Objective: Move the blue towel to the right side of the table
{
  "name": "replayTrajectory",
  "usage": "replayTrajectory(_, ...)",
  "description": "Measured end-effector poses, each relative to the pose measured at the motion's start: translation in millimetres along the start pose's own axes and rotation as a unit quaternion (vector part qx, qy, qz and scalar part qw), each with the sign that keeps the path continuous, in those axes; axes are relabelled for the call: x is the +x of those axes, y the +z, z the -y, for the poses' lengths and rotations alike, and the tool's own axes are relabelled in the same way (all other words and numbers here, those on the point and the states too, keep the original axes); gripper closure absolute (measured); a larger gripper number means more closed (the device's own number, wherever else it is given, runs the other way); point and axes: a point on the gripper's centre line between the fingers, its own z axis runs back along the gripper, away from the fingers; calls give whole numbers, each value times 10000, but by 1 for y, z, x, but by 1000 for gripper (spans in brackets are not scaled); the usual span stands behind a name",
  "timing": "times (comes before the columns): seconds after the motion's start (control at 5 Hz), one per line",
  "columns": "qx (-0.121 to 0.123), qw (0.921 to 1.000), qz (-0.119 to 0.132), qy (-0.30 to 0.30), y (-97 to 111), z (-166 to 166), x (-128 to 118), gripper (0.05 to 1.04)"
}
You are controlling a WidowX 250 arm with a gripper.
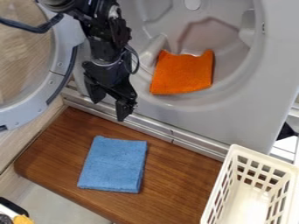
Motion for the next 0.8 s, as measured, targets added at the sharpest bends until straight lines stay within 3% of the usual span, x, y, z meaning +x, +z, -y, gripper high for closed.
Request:
replayTrajectory(0.2,-49,9999,-112,-14,-7,3,-5,84)
replayTrajectory(0.4,-148,9996,-205,-148,-28,13,-21,84)
replayTrajectory(0.8,-286,9992,-31,-294,-92,31,-52,84)
